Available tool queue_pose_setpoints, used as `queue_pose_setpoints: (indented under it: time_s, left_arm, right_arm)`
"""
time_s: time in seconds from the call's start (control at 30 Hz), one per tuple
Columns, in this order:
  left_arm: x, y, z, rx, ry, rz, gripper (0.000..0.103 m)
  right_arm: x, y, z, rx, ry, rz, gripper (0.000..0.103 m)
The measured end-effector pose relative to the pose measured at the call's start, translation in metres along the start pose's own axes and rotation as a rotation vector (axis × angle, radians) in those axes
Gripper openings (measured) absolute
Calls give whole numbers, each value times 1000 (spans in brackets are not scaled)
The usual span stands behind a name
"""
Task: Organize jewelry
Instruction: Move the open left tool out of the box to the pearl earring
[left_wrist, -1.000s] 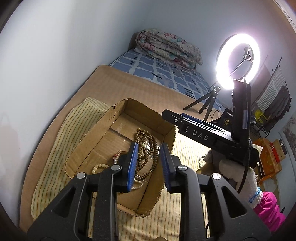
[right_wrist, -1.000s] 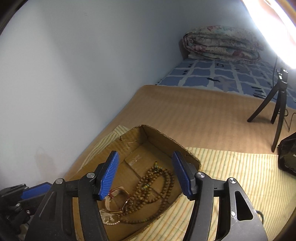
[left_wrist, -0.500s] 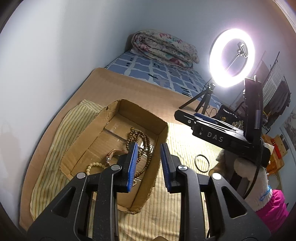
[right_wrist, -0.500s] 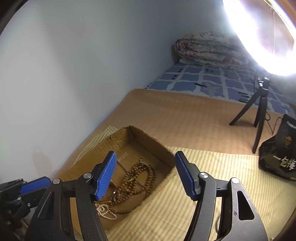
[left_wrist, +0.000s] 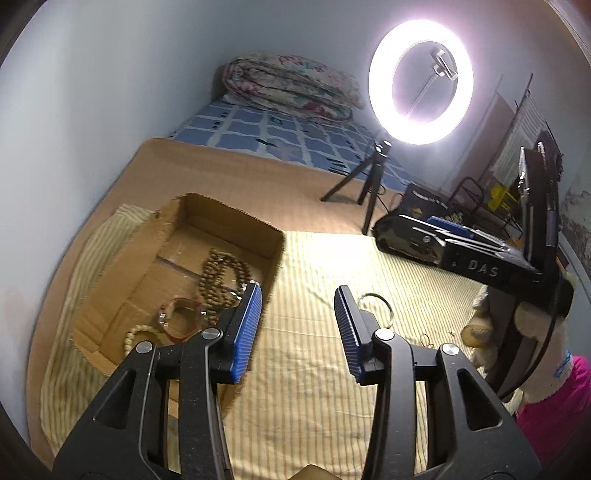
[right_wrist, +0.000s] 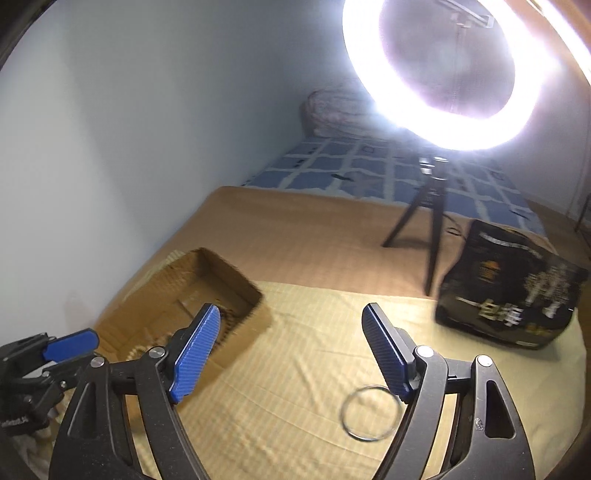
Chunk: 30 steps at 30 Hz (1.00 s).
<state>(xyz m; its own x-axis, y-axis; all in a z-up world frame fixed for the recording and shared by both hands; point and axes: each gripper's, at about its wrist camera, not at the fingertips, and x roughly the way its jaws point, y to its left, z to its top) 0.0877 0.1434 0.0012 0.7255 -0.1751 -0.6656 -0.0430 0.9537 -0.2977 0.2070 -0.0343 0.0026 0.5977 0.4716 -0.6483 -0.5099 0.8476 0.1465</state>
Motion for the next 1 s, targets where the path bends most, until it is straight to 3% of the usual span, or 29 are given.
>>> queue_pose_setpoints:
  time_s: [0.27,0.43,1.0]
  left_arm:
    - [21,-32,-13,64,45,-59,41]
    - [35,-55,-25,115,80,-97,41]
    - [81,-110,-79,223,265,-188,41]
  right_arm:
    - [-29,-42,-12,3,10,-83,79]
    - [-48,-73,-45,28,-9,-127,79]
    - [-67,-161,-133,112,115,-206,79]
